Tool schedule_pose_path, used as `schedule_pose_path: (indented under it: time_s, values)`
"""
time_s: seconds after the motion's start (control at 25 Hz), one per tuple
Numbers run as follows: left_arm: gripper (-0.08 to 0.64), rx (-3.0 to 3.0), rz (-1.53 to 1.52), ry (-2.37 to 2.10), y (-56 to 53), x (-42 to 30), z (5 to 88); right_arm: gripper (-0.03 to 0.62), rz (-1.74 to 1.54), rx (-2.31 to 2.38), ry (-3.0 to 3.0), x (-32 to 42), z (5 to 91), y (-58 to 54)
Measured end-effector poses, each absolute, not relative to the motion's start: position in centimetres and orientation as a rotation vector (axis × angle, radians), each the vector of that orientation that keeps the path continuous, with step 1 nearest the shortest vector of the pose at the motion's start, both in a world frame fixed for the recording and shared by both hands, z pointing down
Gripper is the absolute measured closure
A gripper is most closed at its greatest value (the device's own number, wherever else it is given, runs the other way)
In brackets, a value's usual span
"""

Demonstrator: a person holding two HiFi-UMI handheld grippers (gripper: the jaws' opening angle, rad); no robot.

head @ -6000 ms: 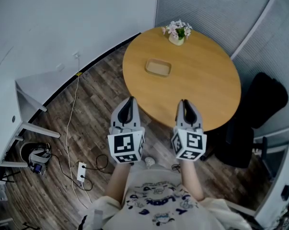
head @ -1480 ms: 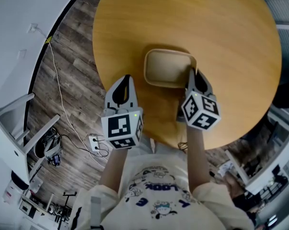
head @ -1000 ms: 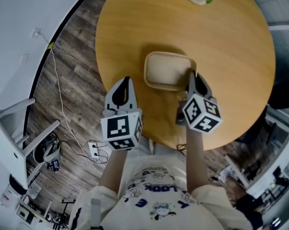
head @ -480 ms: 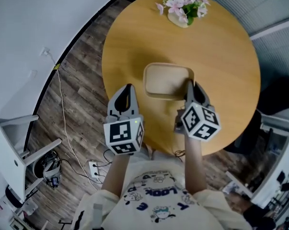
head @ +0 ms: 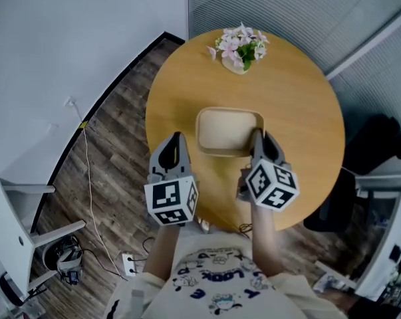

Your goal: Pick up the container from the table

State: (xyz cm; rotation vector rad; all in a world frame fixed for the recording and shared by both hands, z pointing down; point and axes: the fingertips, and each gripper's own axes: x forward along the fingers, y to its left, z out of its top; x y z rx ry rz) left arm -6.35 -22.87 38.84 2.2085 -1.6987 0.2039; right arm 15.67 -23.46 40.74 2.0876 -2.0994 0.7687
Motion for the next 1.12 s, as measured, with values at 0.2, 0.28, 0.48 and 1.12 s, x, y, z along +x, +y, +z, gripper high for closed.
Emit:
schedule_pose_path:
  time_s: [0.2, 0.28, 0.48, 1.12]
  values:
    - [0.557, 2.255, 0.142, -1.726, -22.8, -6.3, 35.9, 0.575, 0.722, 2.12, -2.132, 15.7, 38.2, -23.2]
    - [0.557, 2.271, 0.12, -1.737, -22.8, -6.3, 34.9, 0.575, 0.698, 2.134, -2.146, 15.8, 37.2, -23.2]
    - [0.557, 2.297, 0.073, -1.76, -22.7, -6.2, 33.0, 0.575, 0.661, 2.158, -2.173, 15.9, 35.6, -23.0]
    - [0.557, 2.36, -0.026, -1.795, -22.2, -6.5, 28.9, 0.575, 0.554, 2.207, -2.254, 15.8, 31.2, -22.6]
